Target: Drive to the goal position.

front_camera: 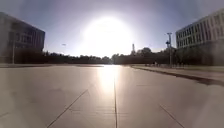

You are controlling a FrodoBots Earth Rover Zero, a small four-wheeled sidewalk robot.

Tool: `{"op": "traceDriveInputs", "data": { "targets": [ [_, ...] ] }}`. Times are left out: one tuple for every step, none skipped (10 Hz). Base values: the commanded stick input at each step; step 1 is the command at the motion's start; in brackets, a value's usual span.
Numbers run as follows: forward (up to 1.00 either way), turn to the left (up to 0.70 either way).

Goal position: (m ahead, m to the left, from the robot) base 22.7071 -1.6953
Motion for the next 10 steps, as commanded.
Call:
{"op": "traceDriveInputs", "data": {
  "targets": [
    [0.70, 0.00],
    [0.70, 0.00],
    [0.70, 0.00],
    [0.70, 0.00],
    [0.70, 0.00],
    [0.70, 0.00],
    [0.70, 0.00],
    [0.70, 0.00],
    [0.70, 0.00],
    [0.70, 0.00]
  ]
}}
